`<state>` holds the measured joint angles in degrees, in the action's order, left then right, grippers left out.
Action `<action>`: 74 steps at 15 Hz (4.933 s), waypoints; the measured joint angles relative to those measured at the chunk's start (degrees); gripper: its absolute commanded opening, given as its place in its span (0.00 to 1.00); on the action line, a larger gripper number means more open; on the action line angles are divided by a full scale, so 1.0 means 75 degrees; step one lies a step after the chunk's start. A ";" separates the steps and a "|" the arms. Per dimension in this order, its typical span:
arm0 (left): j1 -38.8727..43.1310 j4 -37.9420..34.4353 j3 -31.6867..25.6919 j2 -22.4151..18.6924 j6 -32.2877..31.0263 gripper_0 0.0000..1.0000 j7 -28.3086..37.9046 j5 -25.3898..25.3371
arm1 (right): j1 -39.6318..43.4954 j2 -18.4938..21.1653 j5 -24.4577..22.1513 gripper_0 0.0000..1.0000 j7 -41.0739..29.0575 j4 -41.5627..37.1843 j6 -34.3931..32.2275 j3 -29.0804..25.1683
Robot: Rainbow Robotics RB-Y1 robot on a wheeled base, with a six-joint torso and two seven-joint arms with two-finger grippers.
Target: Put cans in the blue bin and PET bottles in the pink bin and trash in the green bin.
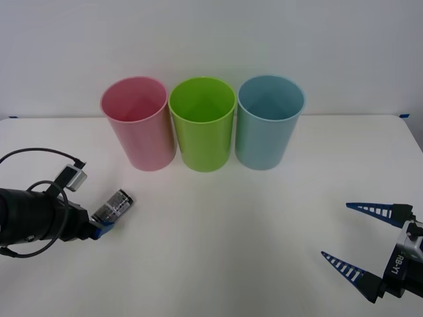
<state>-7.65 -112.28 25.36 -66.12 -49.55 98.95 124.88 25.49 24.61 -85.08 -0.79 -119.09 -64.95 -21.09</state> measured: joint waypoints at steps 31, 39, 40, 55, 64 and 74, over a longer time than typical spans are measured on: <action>-0.1953 0.2904 0.0969 0.2701 -0.0980 0.51 0.0154 0.1719 | 0.0000 0.0000 0.0000 1.00 0.0000 0.0000 0.0000 0.0000; -0.2037 0.2882 0.0978 0.2648 -0.0942 0.00 0.0137 0.1761 | 0.0000 0.0000 0.0000 1.00 0.0000 0.0000 0.0000 0.0000; -0.2038 0.2882 0.0979 0.2628 -0.0914 0.00 0.0111 0.1762 | 0.0000 0.0000 0.0000 1.00 0.0000 0.0000 0.0000 0.0000; -0.0610 0.1790 0.0651 0.1234 0.2059 0.00 -0.3293 -0.1044 | 0.0000 0.0000 0.0001 1.00 0.0000 0.0000 0.0000 0.0000; 0.1460 0.0738 -0.1377 0.1640 0.2063 0.00 -0.7073 -0.4414 | 0.0000 0.0000 0.0001 1.00 0.0000 0.0000 0.0000 0.0000; 0.1585 0.0177 -0.2236 0.1682 0.1243 0.00 -1.1092 -0.9927 | 0.0000 0.0000 0.0001 1.00 0.0000 0.0000 0.0000 0.0000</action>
<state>4.24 -110.96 8.58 -53.50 -40.23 15.76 50.42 25.49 24.61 -85.08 -0.79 -119.09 -64.95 -21.09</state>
